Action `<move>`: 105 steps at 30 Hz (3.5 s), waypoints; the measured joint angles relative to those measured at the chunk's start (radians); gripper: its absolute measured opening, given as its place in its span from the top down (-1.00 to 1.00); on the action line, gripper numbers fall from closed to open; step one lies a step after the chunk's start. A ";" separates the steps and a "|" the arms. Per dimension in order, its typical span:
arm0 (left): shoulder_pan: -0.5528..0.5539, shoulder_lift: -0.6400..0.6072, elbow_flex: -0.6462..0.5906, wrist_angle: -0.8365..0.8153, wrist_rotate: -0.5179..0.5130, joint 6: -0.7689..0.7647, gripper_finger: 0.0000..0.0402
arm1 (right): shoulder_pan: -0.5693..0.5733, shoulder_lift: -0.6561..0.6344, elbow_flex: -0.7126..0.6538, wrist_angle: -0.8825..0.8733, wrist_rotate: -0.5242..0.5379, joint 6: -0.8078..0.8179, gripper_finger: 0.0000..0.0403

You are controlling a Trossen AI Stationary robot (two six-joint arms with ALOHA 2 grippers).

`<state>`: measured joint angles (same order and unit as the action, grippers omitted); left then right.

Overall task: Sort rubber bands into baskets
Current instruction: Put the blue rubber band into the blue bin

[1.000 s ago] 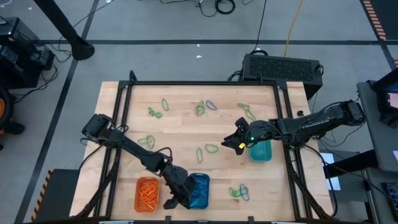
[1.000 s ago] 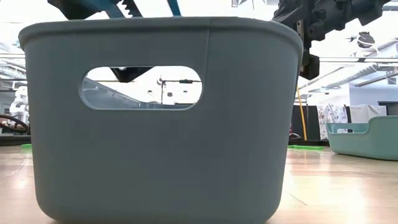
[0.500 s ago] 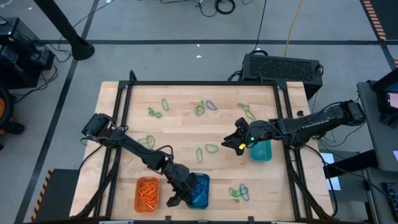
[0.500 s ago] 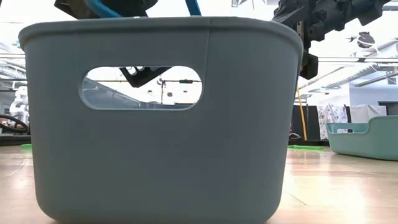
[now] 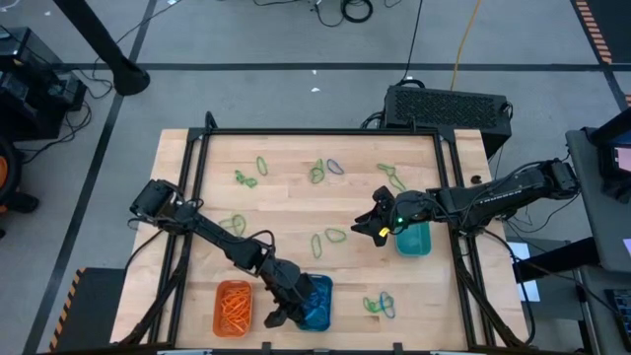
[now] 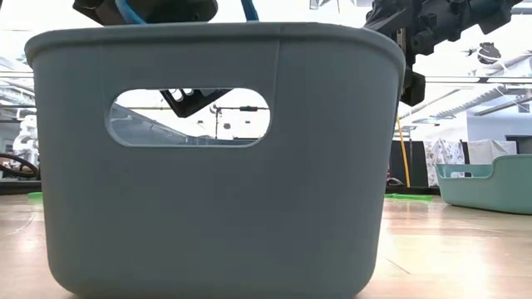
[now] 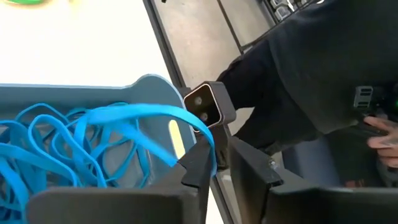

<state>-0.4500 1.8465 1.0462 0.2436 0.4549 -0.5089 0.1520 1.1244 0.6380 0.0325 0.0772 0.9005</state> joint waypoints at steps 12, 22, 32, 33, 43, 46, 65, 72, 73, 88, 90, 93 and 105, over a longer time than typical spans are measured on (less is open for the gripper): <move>0.001 0.000 0.000 -0.075 -0.022 -0.010 0.32 | 0.000 0.000 0.000 0.000 0.000 -0.008 -0.01; 0.022 0.000 0.008 -0.089 -0.009 -0.035 0.31 | 0.000 0.000 0.000 0.000 0.000 -0.008 -0.01; 0.048 -0.002 0.180 -0.493 0.008 0.154 0.31 | 0.000 0.000 0.000 0.000 0.000 -0.008 -0.01; 0.051 -0.002 0.190 -0.527 0.010 0.165 0.31 | 0.000 0.000 0.000 0.000 0.000 -0.008 -0.01; 0.105 -0.018 0.291 -0.703 0.012 0.272 0.31 | 0.000 0.000 0.000 0.000 0.000 -0.007 -0.01; 0.144 -0.041 0.331 -0.805 -0.021 0.314 0.31 | 0.000 0.000 0.000 0.001 0.000 -0.001 -0.01; 0.692 -0.119 0.346 -0.833 -0.437 0.693 0.31 | 0.101 0.000 0.000 0.001 0.007 0.154 -0.01; 0.794 0.052 0.347 -0.628 -0.429 0.841 0.31 | 0.168 0.000 0.000 -0.001 0.116 0.217 -0.01; 0.793 0.081 0.355 -0.623 -0.429 0.852 0.31 | 0.172 0.000 0.000 -0.001 0.131 0.222 -0.01; 0.793 0.366 0.650 -0.774 -0.505 0.782 0.31 | 0.183 0.000 0.000 -0.059 0.199 0.234 -0.01; 0.796 0.380 0.679 -0.800 -0.524 0.800 0.31 | 0.181 0.000 0.000 -0.063 0.210 0.233 -0.01; 0.797 0.401 0.741 -0.862 -0.549 0.807 0.31 | 0.171 0.000 0.000 -0.062 0.211 0.217 -0.01; 0.781 0.250 0.769 -1.071 -0.482 0.620 0.31 | 0.083 0.000 0.000 -0.085 0.206 0.121 -0.01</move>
<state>0.3308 2.0961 1.8150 -0.8277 -0.0271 0.1112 0.2345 1.1244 0.6377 -0.0522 0.2835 1.0218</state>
